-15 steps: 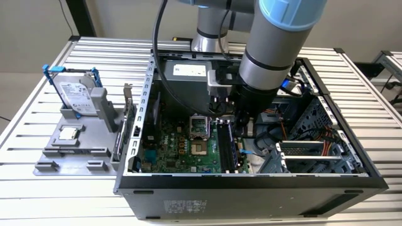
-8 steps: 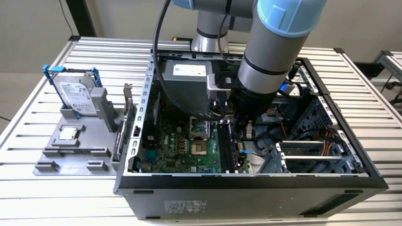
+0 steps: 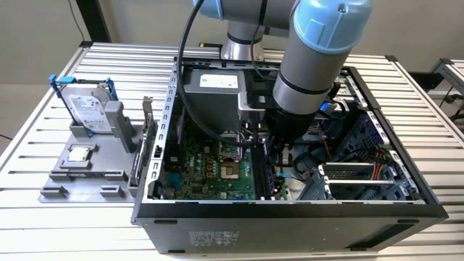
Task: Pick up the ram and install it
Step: 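Press down the ram until it locks into place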
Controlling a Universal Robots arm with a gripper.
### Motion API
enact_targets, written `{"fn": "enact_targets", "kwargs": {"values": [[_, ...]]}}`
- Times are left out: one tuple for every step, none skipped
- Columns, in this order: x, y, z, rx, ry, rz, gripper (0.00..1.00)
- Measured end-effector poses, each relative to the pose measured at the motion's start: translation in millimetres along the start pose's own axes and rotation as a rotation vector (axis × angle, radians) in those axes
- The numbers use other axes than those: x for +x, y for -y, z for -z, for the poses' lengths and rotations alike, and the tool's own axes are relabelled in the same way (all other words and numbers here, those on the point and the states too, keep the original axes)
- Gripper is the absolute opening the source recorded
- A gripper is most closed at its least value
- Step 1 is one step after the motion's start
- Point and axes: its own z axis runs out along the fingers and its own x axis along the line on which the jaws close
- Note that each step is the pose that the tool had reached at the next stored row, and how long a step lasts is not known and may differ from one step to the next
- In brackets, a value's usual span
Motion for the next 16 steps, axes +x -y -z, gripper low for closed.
{"fn": "enact_targets", "kwargs": {"values": [[0.1, 0.0, -0.4, -0.0001, -0.0001, 0.0, 0.0], [0.1, 0.0, -0.9, -0.0001, -0.0001, 0.0, 0.0], [0.1, 0.0, -1.2, -0.0002, -0.0003, 0.0, 0.0], [0.1, 0.0, -1.3, -0.0002, -0.0004, 0.0, 0.0], [0.1, 0.0, -1.3, -0.0002, -0.0005, 0.0, 0.0], [0.1, 0.0, -1.4, -0.0001, -0.0003, 0.0, 0.0], [0.1, 0.0, -1.6, -0.0001, -0.0002, 0.0, 0.0], [0.1, 0.0, -2.5, -0.0002, -0.0004, 0.0, 0.0], [0.2, 0.1, -3.4, -0.0003, -0.0009, 0.0, 0.0], [0.2, 0.1, -4.3, -0.0003, -0.0011, 0.0, 0.0], [0.3, 0.1, -5.2, -0.0002, -0.0013, 0.0, 0.0], [0.2, 0.1, -6.4, 0.0, -0.0004, 0.0, 0.0], [0.2, 0.1, -7.1, -0.0002, -0.0008, 0.0, 0.0], [0.2, 0.1, -7.6, -0.0001, -0.0008, 0.0, 0.0], [0.2, 0.1, -7.7, -0.0001, -0.0007, 0.0, 0.0], [0.2, 0.2, -7.6, -0.0001, -0.0006, 0.0, 0.0]]}}
